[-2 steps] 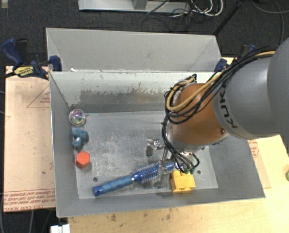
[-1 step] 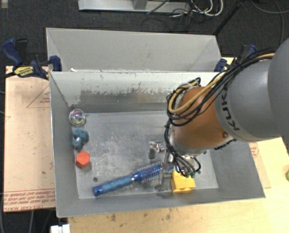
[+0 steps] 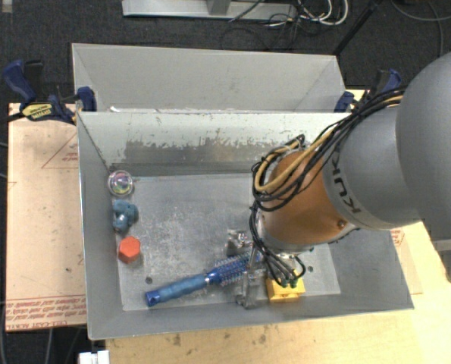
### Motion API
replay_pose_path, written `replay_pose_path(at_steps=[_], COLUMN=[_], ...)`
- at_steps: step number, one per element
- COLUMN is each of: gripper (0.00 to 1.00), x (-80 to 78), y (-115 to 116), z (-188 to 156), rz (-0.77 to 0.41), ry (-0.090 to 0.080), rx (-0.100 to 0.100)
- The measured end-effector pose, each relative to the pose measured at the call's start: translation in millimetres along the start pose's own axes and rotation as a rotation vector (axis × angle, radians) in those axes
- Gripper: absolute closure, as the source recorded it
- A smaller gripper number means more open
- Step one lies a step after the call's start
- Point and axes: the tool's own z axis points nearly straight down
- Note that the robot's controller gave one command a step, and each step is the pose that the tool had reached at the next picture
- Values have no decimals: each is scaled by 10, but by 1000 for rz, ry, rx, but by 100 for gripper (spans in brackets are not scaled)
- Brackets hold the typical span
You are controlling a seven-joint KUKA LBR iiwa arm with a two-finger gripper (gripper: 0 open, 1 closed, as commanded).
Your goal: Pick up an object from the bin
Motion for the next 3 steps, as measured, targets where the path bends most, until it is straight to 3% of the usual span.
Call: replay_pose_path(at_steps=[1, 2, 3], gripper=[0, 100, 100], x=[-14, 0, -7], y=[3, 3, 7], z=[-4, 7, -362], rz=[0, 1, 0], ry=[-4, 1, 3], rx=[-1, -1, 0])
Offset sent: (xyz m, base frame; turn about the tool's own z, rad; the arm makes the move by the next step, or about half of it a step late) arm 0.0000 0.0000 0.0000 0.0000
